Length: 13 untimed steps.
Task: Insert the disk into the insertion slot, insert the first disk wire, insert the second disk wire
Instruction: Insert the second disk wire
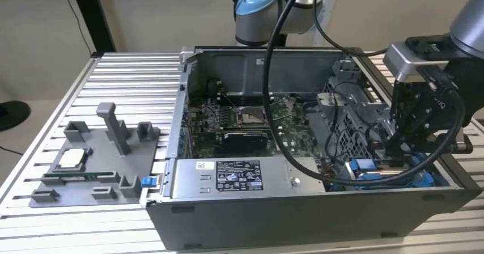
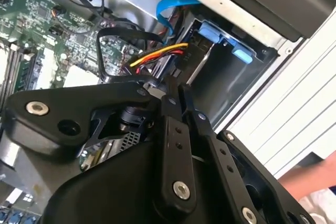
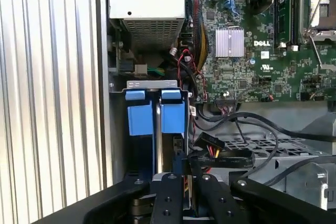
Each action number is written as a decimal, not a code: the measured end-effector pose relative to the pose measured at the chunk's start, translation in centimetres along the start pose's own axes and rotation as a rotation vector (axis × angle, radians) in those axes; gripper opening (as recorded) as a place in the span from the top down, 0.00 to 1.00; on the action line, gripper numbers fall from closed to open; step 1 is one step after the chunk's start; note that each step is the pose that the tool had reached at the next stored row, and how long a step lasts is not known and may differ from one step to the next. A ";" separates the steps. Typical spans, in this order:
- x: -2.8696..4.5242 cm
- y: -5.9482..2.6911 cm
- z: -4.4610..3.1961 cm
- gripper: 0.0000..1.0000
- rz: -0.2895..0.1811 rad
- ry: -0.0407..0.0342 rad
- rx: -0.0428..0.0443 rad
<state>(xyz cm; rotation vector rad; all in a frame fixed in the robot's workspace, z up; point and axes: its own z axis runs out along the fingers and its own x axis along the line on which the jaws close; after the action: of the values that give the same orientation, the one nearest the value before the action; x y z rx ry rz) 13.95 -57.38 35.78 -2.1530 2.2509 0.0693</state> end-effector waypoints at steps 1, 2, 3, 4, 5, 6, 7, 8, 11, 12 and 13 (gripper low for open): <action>-0.01 0.02 0.04 1.00 -0.004 0.0011 0.0095; -0.04 0.02 0.08 1.00 -0.008 0.0008 0.0211; -0.05 0.02 0.12 1.00 -0.012 0.0002 0.0334; -0.06 0.03 0.16 1.00 -0.013 -0.0002 0.0433; -0.06 0.03 0.20 1.00 -0.013 -0.0005 0.0481; -0.06 0.03 0.22 1.00 -0.014 -0.0003 0.0485; -0.06 0.07 0.23 1.00 -0.014 -0.0003 0.0486; -0.05 0.11 0.23 1.00 -0.013 -0.0001 0.0486; -0.05 0.24 0.24 1.00 -0.013 -0.0004 0.0485; -0.05 0.27 0.24 1.00 -0.014 -0.0003 0.0485; -0.05 0.29 0.24 1.00 -0.014 -0.0002 0.0485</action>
<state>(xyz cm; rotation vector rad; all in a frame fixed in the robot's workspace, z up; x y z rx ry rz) 13.66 -57.30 35.54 -2.1438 2.2136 0.0144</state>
